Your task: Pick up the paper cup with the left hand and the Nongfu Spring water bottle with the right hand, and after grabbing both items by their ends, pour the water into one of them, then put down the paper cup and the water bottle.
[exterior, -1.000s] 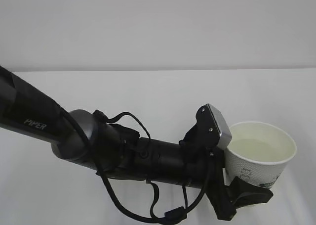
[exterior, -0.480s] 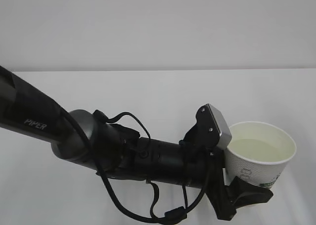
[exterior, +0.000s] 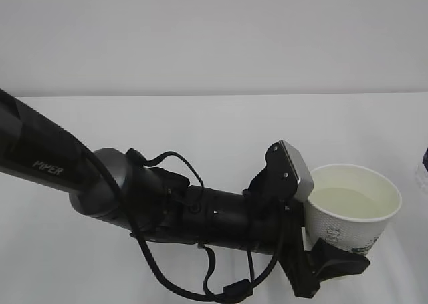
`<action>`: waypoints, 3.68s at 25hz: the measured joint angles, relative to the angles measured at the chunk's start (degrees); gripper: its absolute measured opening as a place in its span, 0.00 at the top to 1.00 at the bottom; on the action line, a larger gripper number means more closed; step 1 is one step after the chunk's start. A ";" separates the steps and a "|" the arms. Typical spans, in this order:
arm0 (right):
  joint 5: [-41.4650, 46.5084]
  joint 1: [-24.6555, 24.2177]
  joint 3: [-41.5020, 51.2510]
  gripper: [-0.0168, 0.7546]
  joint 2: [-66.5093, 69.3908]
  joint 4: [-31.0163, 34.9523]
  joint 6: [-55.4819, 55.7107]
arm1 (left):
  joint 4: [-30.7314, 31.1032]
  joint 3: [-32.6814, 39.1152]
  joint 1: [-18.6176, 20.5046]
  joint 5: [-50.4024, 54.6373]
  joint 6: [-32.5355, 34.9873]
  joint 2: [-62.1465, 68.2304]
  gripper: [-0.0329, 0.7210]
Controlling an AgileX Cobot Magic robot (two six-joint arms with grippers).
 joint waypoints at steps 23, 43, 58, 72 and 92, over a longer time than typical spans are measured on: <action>-14.89 0.00 -0.53 0.40 17.26 -3.32 4.71 | 0.00 0.00 0.00 0.00 0.00 0.00 0.28; -18.81 0.00 -5.33 0.40 28.66 -5.82 7.28 | 0.00 0.00 0.00 0.00 0.00 0.00 0.28; -21.07 0.00 -6.76 0.38 31.56 -5.96 7.28 | 0.15 0.00 -1.36 0.04 0.00 0.00 0.28; -21.16 0.00 -6.76 0.28 31.59 -5.96 7.28 | -0.23 0.00 -0.20 0.36 -0.09 0.00 0.28; -20.55 0.00 -5.13 0.17 31.59 -7.44 5.50 | -0.23 0.00 -0.20 0.36 -0.09 0.00 0.28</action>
